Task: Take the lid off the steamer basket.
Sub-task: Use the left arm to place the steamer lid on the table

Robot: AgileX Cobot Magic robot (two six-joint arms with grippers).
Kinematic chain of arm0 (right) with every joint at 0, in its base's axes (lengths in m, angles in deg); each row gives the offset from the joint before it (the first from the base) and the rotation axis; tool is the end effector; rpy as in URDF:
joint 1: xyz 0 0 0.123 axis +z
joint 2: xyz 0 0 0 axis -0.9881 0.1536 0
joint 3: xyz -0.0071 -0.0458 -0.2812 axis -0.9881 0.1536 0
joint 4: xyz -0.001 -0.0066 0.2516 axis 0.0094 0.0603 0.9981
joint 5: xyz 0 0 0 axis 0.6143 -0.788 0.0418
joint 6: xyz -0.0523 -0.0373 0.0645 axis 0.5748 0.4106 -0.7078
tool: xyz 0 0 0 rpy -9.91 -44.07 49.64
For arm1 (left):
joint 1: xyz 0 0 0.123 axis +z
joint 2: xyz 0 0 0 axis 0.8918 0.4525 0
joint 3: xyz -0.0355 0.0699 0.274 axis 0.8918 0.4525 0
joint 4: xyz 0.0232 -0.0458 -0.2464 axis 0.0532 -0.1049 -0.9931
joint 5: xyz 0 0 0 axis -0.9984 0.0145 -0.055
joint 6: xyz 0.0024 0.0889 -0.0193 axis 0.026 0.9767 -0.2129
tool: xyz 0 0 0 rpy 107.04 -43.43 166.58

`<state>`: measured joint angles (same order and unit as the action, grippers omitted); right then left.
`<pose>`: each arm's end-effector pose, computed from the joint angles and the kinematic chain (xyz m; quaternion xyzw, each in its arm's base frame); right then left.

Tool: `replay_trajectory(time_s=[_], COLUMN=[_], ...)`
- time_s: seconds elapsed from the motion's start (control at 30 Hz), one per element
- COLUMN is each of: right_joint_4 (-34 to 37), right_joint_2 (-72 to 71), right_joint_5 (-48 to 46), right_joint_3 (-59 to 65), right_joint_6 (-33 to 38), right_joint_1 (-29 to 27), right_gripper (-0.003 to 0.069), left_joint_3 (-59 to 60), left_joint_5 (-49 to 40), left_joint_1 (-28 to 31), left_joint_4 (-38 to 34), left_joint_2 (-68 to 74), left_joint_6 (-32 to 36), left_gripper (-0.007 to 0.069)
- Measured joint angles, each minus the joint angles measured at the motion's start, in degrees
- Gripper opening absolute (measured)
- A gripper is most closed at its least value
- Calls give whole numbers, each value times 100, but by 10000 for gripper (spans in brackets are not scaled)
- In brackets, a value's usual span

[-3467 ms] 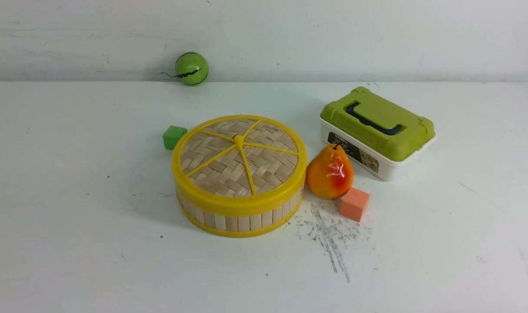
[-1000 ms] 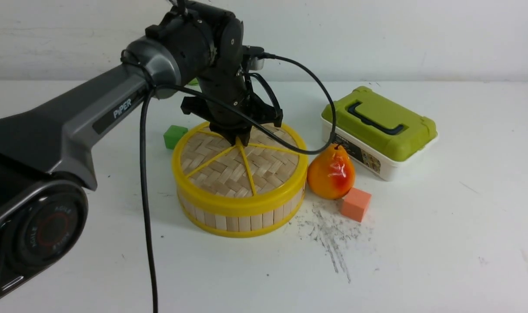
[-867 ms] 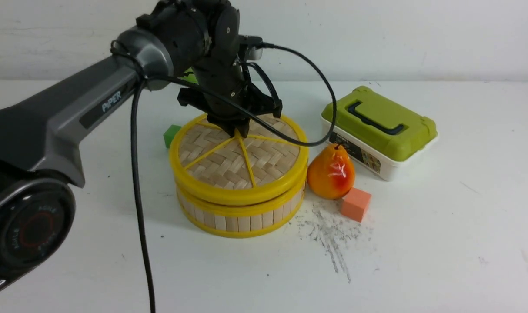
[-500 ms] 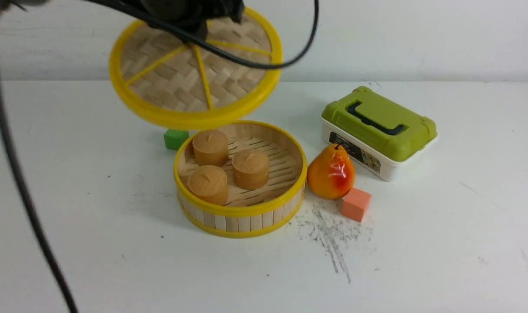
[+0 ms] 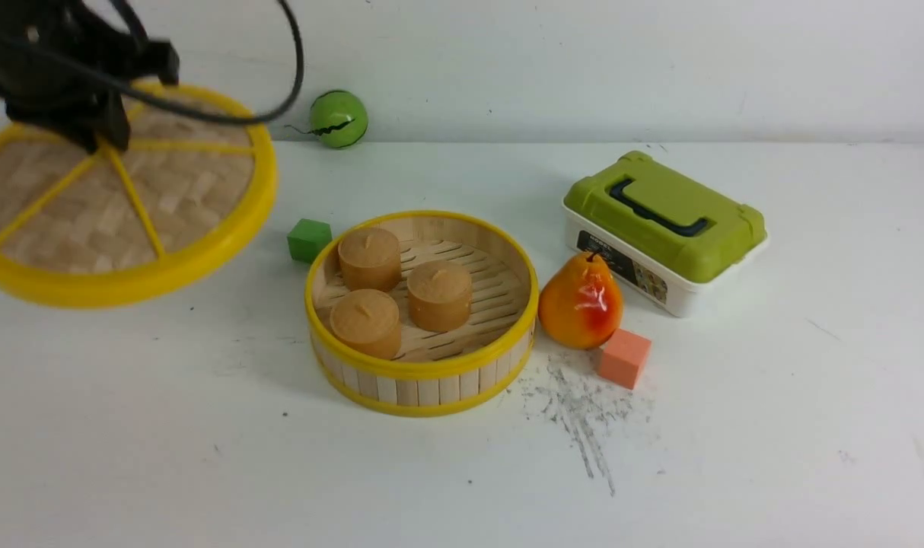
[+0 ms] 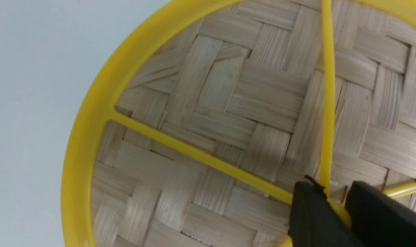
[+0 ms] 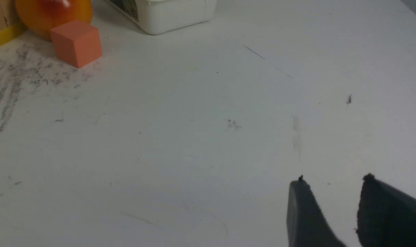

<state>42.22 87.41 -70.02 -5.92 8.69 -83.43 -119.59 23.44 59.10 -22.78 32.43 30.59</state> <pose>0.0515 -0.0027 0.1729 -0.0029 0.8067 -0.0299 0.5901 0.3794 -0.0195 0.3599 -0.0523 0.9548 0.0042 0.2927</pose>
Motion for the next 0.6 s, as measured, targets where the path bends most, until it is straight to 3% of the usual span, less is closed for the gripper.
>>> replay_trajectory(time_s=[0.13,0.3,0.6], right_joint_4=[0,0,0], right_joint_2=[0,0,0], right_joint_5=[0,0,0], right_joint_3=[0,0,0], right_joint_6=[0,0,0], right_joint_1=[0,0,0], right_gripper=[239,239,239], left_joint_3=[1217,1862,1930], left_joint_5=[997,1685,2315], left_joint_1=[191,288,288], left_joint_4=[298,652,324], left_joint_2=[121,392,1027], left_joint_6=[-649,-1314,-1476], left_gripper=[110,110,110])
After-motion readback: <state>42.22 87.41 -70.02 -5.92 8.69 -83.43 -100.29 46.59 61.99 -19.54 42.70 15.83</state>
